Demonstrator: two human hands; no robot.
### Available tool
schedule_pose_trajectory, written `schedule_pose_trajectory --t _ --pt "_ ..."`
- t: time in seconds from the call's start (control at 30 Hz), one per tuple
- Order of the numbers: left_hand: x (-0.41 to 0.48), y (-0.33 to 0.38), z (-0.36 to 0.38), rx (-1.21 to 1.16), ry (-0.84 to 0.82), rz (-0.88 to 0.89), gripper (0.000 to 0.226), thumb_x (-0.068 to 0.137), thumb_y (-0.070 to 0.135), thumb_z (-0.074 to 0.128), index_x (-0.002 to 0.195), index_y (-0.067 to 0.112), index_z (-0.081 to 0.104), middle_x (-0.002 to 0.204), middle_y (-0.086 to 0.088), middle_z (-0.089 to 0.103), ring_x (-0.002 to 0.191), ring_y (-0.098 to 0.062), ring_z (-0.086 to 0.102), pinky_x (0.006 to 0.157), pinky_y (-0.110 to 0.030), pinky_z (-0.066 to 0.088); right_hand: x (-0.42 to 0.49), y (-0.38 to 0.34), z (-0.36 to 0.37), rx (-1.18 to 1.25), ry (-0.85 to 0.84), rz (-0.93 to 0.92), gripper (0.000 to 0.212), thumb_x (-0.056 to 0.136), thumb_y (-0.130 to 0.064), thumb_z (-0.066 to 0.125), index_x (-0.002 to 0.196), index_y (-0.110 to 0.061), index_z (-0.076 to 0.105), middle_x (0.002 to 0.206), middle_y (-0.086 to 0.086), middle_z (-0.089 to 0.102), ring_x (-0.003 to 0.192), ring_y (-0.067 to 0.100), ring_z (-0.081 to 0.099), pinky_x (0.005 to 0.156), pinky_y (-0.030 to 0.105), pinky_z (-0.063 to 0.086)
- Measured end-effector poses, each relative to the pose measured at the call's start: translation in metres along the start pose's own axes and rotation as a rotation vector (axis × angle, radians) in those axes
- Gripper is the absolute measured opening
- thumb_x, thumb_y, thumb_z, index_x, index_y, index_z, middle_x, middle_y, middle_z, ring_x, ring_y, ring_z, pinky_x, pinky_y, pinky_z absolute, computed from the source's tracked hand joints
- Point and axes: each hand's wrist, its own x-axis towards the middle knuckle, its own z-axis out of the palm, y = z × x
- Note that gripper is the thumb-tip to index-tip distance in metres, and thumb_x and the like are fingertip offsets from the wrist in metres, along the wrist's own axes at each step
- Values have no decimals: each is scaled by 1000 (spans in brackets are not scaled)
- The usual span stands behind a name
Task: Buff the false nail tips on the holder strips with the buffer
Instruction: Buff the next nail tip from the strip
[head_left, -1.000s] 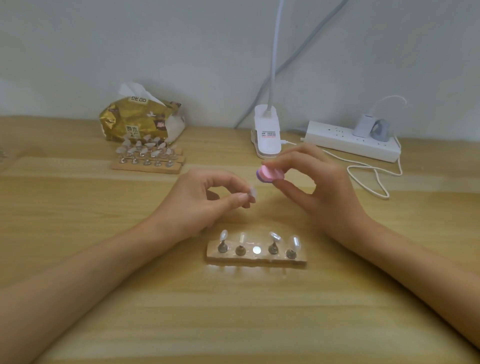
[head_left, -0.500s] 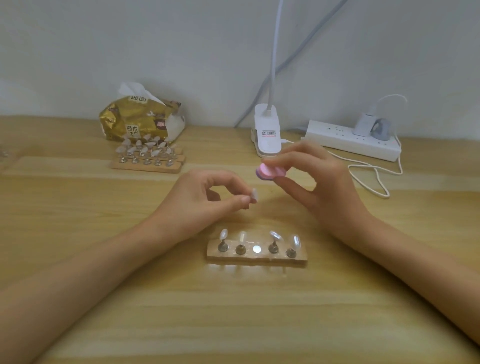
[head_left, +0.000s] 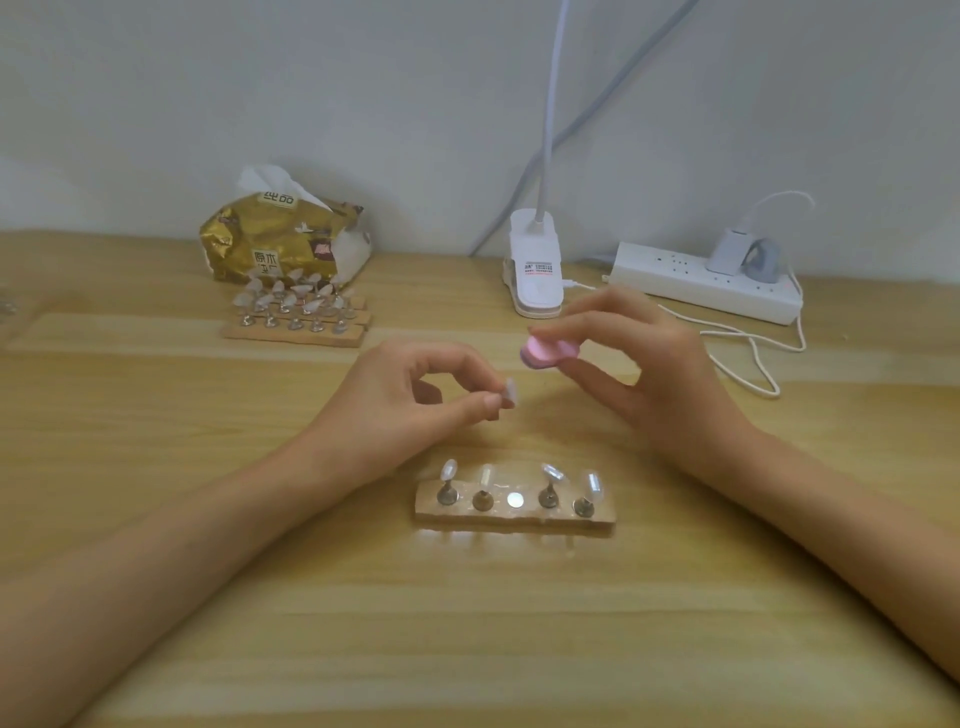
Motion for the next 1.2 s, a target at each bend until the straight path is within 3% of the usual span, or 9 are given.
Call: schedule_pose_trajectory --t 0.13,0.23,0.37,0.5,0.63,0.77,0.87,1.0,1.2 --pt "0 -2 0 3 20 -21 14 79 36 75 78 22 75 74 15 69 45 0 42 45 -9 29 -4 -10 10 32 -85 -128 19 92 -2 71 110 -7 73 103 8 62 96 16 63 87 27 51" --pt "0 -2 -1 14 -5 -13 11 85 18 74 77 25 74 79 11 73 44 0 44 45 -8 32 0 -2 2 19 -5 51 21 89 2 72 108 -5 73 101 8 63 92 16 64 85 34 51" --pt "0 1 0 0 -2 -21 8 81 29 75 77 23 74 74 15 70 43 1 42 44 -8 30 -5 -11 7 20 -55 -95 19 91 -1 72 109 -8 72 103 7 63 96 15 64 87 26 50" --pt "-2 -1 0 3 -19 -8 12 86 16 73 78 25 74 79 10 74 44 0 43 44 -8 32 -1 -2 1 -12 6 67 22 90 -1 73 110 -8 73 101 6 64 91 12 64 85 34 52" --pt "0 -2 -1 11 -3 -33 7 83 32 74 79 26 75 70 17 69 45 -5 39 43 -14 30 -5 -12 10 6 -73 -105 22 92 -3 71 113 -9 73 103 6 63 95 14 63 87 26 50" --pt "-1 -3 -1 -1 -14 -8 14 86 19 73 77 30 74 82 10 75 46 1 46 46 -10 35 -2 -5 1 21 24 63 22 90 -1 73 111 -8 73 100 8 65 93 16 65 85 34 52" --pt "0 -3 0 -10 -2 -23 7 83 31 75 78 27 75 71 16 70 45 2 45 46 -10 34 -6 -14 9 39 -40 -61 18 91 -2 72 109 -8 73 103 6 63 96 16 64 87 28 51" --pt "1 -5 -1 4 -10 -22 9 85 22 73 80 29 75 86 10 75 46 -4 45 46 -14 38 -3 -6 3 41 -7 84 18 88 2 73 104 -7 73 99 6 64 93 16 64 85 36 51" --pt "1 -7 -2 -29 -14 -36 3 82 29 75 80 27 75 88 7 74 47 -7 46 44 -21 39 -6 -10 8 59 -67 22 14 88 3 73 98 -7 71 101 5 64 94 17 65 86 35 52"
